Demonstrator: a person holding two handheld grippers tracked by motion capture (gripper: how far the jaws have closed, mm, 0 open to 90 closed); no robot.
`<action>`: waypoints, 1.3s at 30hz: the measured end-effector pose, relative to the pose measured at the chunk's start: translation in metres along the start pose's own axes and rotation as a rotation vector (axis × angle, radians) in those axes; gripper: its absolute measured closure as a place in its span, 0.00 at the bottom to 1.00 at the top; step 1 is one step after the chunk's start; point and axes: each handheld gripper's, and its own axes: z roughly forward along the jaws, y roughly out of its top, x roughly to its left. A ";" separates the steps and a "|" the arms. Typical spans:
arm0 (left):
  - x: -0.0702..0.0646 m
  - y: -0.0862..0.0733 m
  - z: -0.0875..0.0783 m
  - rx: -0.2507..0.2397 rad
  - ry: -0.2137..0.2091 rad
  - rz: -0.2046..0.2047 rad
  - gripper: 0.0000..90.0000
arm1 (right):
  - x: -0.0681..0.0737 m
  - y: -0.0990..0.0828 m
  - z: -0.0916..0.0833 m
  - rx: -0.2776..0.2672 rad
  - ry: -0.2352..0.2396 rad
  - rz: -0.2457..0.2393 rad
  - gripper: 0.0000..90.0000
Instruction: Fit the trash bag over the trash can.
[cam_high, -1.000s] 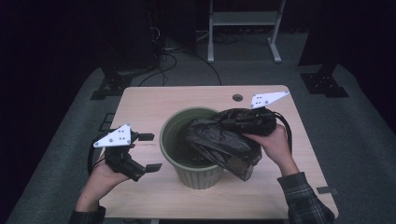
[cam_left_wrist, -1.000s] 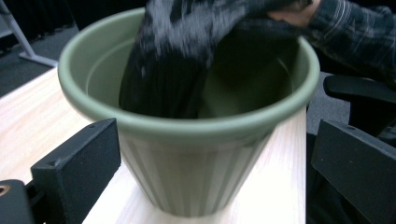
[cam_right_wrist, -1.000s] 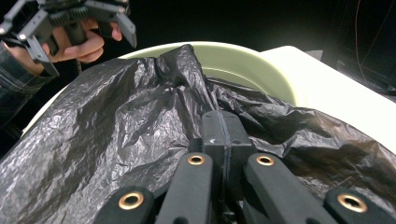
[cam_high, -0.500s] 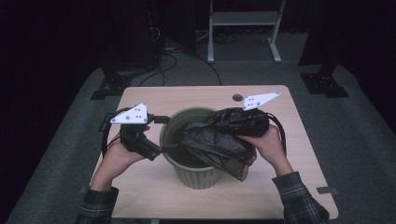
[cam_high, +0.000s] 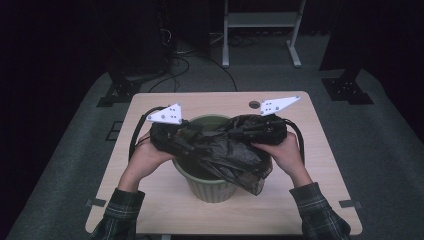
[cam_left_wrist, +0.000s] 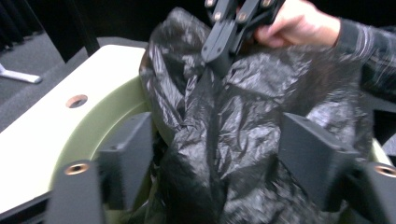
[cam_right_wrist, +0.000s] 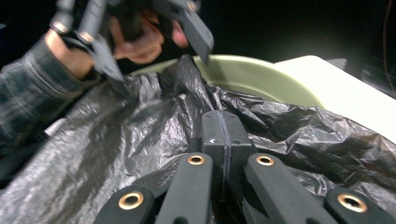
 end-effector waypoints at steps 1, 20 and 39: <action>0.000 0.000 0.002 0.015 -0.002 0.001 0.38 | 0.001 0.001 0.000 -0.003 0.000 -0.004 1.00; 0.005 -0.012 -0.010 0.043 0.098 -0.064 0.97 | 0.000 -0.012 -0.055 -0.066 -0.105 0.024 0.72; 0.001 -0.014 -0.008 0.052 0.102 -0.068 0.97 | 0.001 -0.038 -0.052 -0.017 -0.070 0.070 1.00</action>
